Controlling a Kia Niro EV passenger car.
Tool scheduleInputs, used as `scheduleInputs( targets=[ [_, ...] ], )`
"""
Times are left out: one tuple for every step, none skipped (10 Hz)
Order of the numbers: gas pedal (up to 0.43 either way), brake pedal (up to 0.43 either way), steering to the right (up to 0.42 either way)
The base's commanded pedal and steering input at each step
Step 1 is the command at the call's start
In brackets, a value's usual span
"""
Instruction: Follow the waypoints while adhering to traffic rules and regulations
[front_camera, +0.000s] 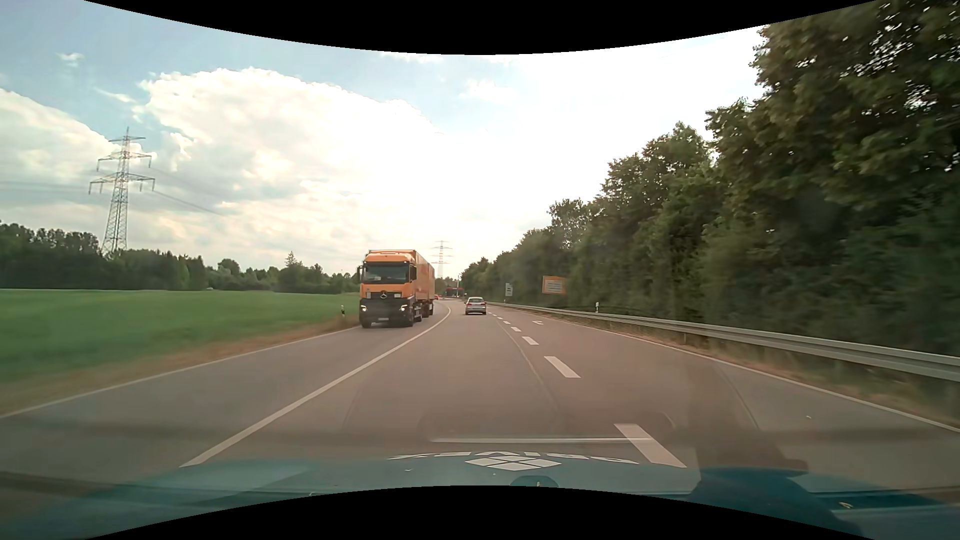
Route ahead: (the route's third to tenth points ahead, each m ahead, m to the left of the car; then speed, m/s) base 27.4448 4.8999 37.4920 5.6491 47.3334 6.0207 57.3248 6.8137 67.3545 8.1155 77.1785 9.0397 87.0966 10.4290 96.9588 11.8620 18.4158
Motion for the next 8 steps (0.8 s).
scheduleInputs(
  targets=[
    [0.177,0.0,-0.01],
    [0.177,0.0,-0.011],
    [0.177,0.0,-0.01],
    [0.177,0.0,-0.01],
    [0.169,0.0,-0.01],
    [0.157,0.0,-0.01],
    [0.157,0.0,-0.01],
    [0.15,0.0,-0.009]
  ],
)
